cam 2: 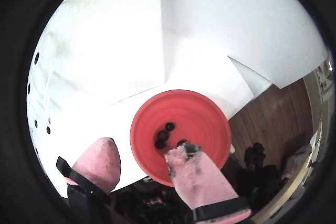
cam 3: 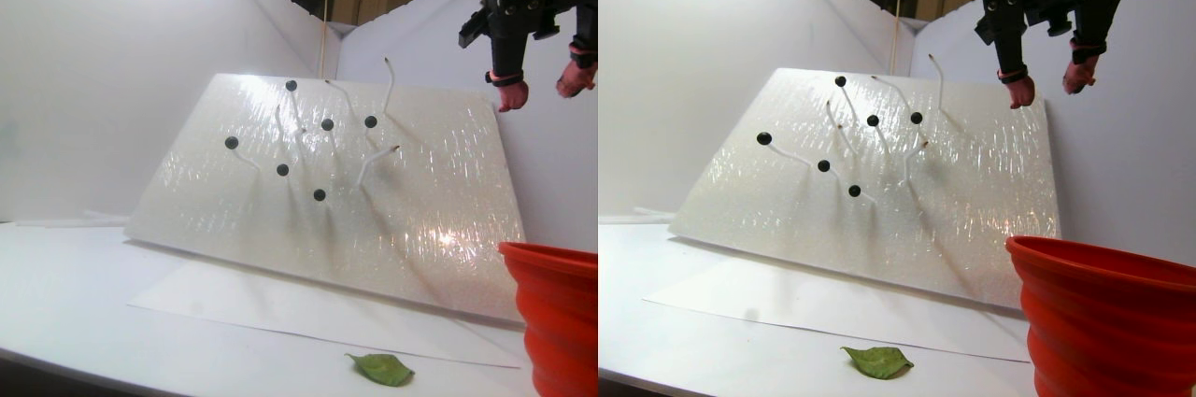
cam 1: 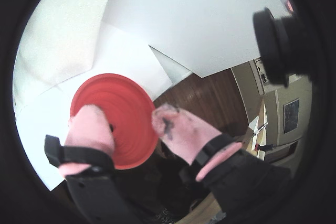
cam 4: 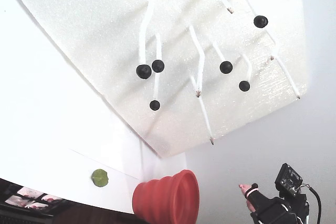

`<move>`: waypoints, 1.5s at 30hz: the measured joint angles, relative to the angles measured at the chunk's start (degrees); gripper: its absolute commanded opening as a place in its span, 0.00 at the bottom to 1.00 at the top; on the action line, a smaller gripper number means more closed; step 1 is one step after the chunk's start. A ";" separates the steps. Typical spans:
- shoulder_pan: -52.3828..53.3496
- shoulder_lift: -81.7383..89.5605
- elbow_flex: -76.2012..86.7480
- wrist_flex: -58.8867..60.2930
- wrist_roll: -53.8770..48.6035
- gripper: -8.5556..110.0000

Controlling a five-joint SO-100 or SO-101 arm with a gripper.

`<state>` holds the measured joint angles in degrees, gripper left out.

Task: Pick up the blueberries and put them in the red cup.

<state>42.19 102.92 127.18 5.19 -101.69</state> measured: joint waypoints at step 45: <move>-18.54 4.48 0.00 1.23 5.27 0.21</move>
<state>23.64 107.40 127.18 6.42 -96.42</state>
